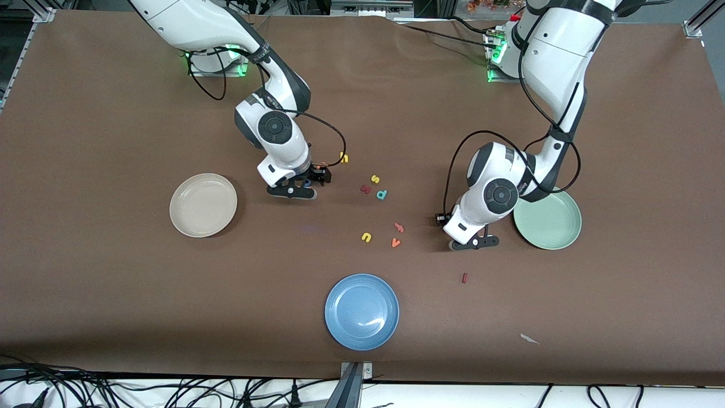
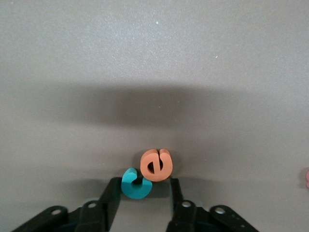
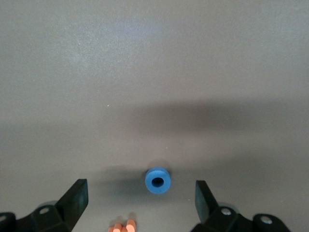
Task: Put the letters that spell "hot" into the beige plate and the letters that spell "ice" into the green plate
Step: 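Open the left gripper over the green plate while the right gripper lifts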
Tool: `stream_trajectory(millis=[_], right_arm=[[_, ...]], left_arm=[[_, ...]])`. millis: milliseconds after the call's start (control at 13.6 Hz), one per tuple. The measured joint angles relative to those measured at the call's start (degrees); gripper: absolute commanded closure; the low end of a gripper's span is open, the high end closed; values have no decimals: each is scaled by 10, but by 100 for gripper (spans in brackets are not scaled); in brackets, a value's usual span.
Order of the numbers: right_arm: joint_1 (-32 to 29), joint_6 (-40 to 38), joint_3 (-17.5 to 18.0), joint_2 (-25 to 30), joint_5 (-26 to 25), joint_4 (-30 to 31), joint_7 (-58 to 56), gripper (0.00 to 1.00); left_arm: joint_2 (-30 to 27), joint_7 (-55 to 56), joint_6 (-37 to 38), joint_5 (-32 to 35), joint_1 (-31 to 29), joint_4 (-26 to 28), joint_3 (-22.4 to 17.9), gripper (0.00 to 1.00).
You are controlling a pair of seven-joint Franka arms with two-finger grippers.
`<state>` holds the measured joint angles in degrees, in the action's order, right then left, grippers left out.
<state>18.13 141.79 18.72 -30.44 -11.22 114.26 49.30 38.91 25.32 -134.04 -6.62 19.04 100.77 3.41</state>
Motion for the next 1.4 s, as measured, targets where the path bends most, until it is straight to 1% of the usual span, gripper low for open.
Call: stream_trajectory(millis=[147, 295, 368, 442, 589, 663, 737, 884, 1031, 1179, 1252, 1326, 1400], right_arm=[[1, 5, 0, -3, -3, 0, 2, 7], [1, 8, 0, -7, -7, 2, 3, 12], [1, 13, 0, -8, -7, 6, 3, 12], [1, 18, 0, -9, -7, 10, 4, 13], [1, 24, -1, -10, -7, 16, 4, 19], [1, 26, -1, -11, -7, 18, 4, 22], [1, 29, -1, -12, -7, 21, 4, 27], [1, 34, -1, -14, -7, 24, 4, 34], [1, 35, -1, -14, -7, 25, 4, 40], [1, 36, -2, -14, -8, 25, 4, 45], [1, 36, -2, -14, -8, 25, 4, 46], [1, 36, -2, -14, -8, 25, 4, 51], [1, 36, -2, -14, -8, 25, 4, 54]], left_arm=[[0, 0, 0, 0, 0, 0, 0, 82], [0, 0, 0, 0, 0, 0, 0, 90], [0, 0, 0, 0, 0, 0, 0, 92], [0, 0, 0, 0, 0, 0, 0, 92], [-1, 0, 0, 0, 0, 0, 0, 88], [-1, 0, 0, 0, 0, -1, -1, 88], [-3, 0, 7, 0, -3, -3, -2, 88], [-20, -19, 68, 0, -16, -15, -4, 88], [-55, -58, 149, 1, -41, -21, -6, 88], [-86, -112, 215, 1, -73, -21, -7, 85], [-95, -140, 240, 2, -91, -20, -8, 85], [-98, -169, 254, 2, -110, -19, -8, 83], [-97, -196, 260, 2, -128, -16, -9, 83]])
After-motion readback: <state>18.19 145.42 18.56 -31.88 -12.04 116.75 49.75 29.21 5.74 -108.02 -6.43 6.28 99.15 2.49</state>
